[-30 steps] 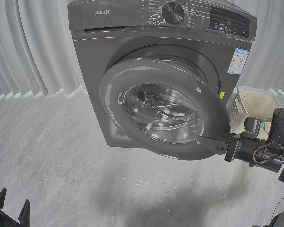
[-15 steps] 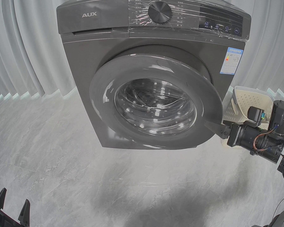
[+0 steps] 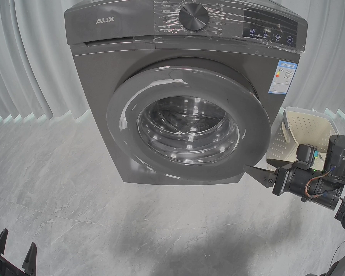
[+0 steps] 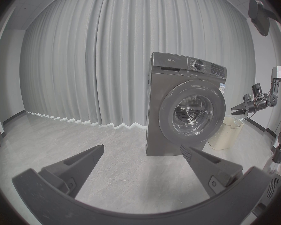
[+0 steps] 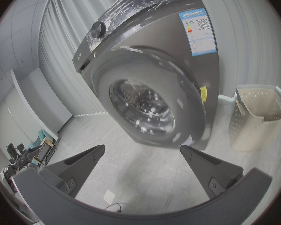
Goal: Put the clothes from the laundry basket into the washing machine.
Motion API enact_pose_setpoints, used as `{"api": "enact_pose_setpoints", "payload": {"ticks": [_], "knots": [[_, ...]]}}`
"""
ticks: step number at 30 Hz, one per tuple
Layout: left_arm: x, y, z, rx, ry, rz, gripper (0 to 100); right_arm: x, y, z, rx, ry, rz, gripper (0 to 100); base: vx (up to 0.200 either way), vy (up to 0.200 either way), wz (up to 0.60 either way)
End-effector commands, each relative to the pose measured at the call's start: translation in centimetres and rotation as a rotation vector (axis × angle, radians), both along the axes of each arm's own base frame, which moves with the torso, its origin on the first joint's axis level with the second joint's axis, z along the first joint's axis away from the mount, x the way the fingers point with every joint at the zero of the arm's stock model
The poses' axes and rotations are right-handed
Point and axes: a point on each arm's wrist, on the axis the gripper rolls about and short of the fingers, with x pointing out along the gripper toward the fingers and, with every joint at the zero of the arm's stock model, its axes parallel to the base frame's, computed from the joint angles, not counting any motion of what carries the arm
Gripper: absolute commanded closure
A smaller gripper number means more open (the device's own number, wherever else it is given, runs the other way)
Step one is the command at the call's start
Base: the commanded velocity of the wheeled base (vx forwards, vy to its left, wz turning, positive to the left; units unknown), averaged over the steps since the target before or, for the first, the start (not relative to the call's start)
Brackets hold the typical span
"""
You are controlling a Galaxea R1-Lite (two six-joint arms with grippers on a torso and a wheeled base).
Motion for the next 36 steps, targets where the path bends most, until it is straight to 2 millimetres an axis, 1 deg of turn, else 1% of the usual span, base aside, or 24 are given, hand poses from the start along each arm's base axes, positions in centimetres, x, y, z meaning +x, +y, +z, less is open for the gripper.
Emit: {"api": "enact_pose_setpoints", "payload": {"ticks": [1, 10, 14, 15, 21, 22, 23, 30, 33, 36], "knots": [[0.0, 0.0, -0.5, 0.0, -0.001, 0.0, 0, 0.8, 0.4, 0.1, 0.01, -0.024, -0.002, 0, 0.0, 0.0, 0.0], [0.0, 0.0, -0.5, 0.0, -0.001, 0.0, 0, 3.4, 1.4, 0.2, 0.046, -0.099, -0.025, 0, 0.0, 0.0, 0.0], [0.0, 0.0, -0.5, 0.0, -0.001, 0.002, 0, 3.7, 1.6, 0.7, 0.055, -0.128, -0.049, 0, 0.0, 0.0, 0.0], [0.0, 0.0, -0.5, 0.0, -0.001, 0.004, 0, 3.7, 1.5, 0.7, 0.056, -0.13, -0.052, 0, 0.0, 0.0, 0.0], [0.0, 0.0, -0.5, 0.0, -0.001, 0.004, 0, 3.4, 1.3, 0.5, 0.05, -0.119, -0.057, 0, 0.0, -0.2, 0.0], [0.0, 0.0, -0.5, 0.0, -0.001, 0.004, 0, 3.1, 1.2, -0.1, 0.038, -0.101, -0.054, 0, 0.0, 0.0, 0.0], [0.0, 0.0, -0.5, 0.0, -0.001, 0.004, 0, 3.1, 1.2, -0.1, 0.038, -0.101, -0.054, 0, 0.0, 0.0, 0.0], [0.0, 0.0, -0.5, 0.0, -0.001, 0.002, 0, 1.3, 0.9, -2.0, -0.003, -0.03, -0.021, 0, 0.0, 0.0, 0.0], [0.0, 0.0, -0.5, -0.001, -0.001, 0.0, 0, 1.1, 1.1, -2.2, -0.004, -0.018, -0.008, 0, 0.0, 0.0, 0.0], [0.0, 0.0, -0.5, -0.001, -0.001, 0.0, 0, 0.9, 1.4, -2.1, 0.002, -0.022, 0.008, 0, 0.2, 0.0, 0.0]]}}
